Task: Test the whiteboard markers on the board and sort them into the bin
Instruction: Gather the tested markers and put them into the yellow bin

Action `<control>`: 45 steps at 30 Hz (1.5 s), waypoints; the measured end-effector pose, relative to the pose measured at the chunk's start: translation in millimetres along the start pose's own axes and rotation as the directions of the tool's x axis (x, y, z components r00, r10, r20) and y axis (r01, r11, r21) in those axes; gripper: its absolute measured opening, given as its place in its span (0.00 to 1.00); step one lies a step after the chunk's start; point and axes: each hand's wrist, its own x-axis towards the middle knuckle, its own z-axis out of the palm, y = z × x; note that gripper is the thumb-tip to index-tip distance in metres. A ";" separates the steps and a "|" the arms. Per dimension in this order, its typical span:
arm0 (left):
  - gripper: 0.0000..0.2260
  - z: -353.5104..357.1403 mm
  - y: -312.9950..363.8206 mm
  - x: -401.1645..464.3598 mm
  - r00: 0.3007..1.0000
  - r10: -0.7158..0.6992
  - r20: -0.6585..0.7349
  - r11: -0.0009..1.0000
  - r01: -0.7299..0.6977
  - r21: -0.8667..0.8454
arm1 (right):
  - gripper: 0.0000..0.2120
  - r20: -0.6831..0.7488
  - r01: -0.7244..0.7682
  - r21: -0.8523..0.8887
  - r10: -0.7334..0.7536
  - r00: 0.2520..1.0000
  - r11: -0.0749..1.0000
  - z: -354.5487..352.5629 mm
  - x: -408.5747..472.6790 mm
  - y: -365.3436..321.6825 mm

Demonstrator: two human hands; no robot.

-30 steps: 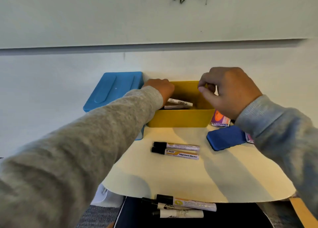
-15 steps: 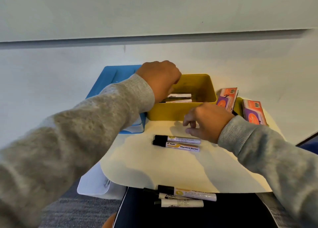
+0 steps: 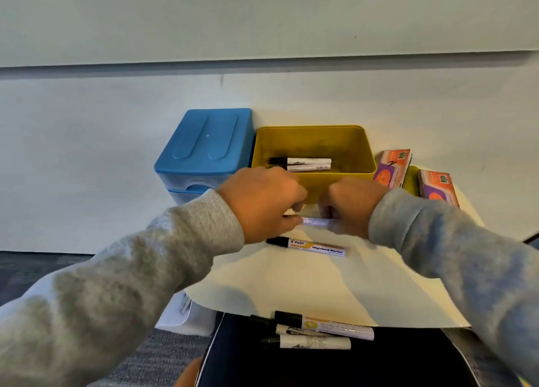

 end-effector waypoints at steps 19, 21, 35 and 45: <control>0.08 49.5 16.0 14.7 0.968 0.025 0.248 0.998 -0.039 0.053 | 0.07 0.031 -0.117 -0.081 0.120 0.992 0.990 -73.5 82.5 40.9; 0.09 48.5 17.5 14.8 0.965 0.035 0.258 0.997 -0.053 0.061 | 0.06 0.071 -0.139 -0.099 0.146 0.987 0.985 -57.5 96.5 39.9; 0.08 -42.2 -34.6 44.7 0.997 -0.069 0.037 0.989 0.063 0.136 | 0.02 -0.280 -0.203 0.114 0.228 0.933 0.972 -74.5 51.7 61.5; 0.07 -10.5 -44.5 106.2 0.973 -0.152 0.176 0.976 0.120 0.184 | 0.03 -0.400 -0.262 0.086 0.274 0.875 0.961 -63.7 -16.5 65.0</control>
